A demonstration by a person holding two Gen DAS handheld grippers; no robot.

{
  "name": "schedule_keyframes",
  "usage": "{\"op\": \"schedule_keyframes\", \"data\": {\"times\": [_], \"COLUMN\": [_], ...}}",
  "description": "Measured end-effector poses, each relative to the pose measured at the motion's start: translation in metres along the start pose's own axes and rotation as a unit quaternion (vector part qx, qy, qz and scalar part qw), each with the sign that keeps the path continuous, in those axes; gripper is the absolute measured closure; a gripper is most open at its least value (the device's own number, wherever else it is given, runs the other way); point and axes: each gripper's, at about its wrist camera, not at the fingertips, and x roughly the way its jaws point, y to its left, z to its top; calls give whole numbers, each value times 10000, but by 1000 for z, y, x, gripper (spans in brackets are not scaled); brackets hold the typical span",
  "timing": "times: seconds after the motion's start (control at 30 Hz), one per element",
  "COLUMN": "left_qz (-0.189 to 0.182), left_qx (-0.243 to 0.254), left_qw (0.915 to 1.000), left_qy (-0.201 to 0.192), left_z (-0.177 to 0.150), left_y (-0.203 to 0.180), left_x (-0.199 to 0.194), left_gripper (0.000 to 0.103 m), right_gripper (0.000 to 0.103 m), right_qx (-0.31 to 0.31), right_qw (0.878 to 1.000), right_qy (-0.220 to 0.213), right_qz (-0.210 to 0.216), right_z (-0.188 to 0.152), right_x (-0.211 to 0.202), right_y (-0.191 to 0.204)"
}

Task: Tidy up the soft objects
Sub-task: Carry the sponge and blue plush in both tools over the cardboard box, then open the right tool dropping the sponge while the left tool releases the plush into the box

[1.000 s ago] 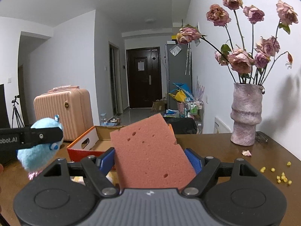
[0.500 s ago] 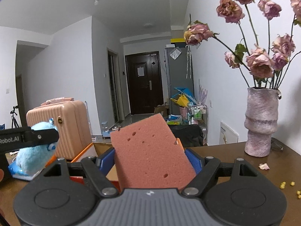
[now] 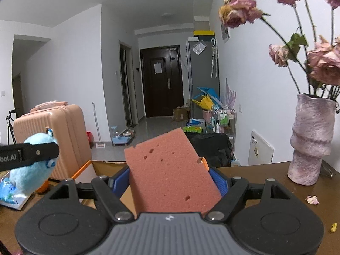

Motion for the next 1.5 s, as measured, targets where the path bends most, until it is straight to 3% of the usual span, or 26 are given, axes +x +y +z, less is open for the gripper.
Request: {"op": "schedule_keyframes", "data": {"times": [0.4, 0.73, 0.87, 0.9, 0.97, 1.07, 1.5], "left_qz": [554, 643, 592, 570, 655, 690, 709], "left_qx": [80, 90, 41, 8, -11, -71, -96], "left_qw": [9972, 9948, 9942, 9942, 9937, 9932, 9949], "left_qy": [488, 781, 893, 916, 904, 933, 708], "left_z": [-4, -20, -22, -23, -23, -22, -16], "left_y": [5, 10, 13, 14, 16, 19, 24], "left_x": [63, 86, 92, 92, 92, 92, 60], "left_gripper": [26, 26, 15, 6, 0, 0, 0], "right_gripper": [25, 25, 17, 14, 10, 0, 0], "right_qx": [-63, 163, 256, 309, 398, 460, 290], "right_qw": [9984, 9968, 9962, 9957, 9950, 9947, 9970], "right_qy": [560, 770, 826, 864, 907, 920, 713], "right_qz": [94, 156, 123, 106, 95, -5, -65], "right_z": [10, -8, -11, -11, -11, -11, -6], "right_x": [65, 94, 102, 103, 104, 102, 69], "right_y": [-4, -10, -11, -13, -17, -20, -17]}}
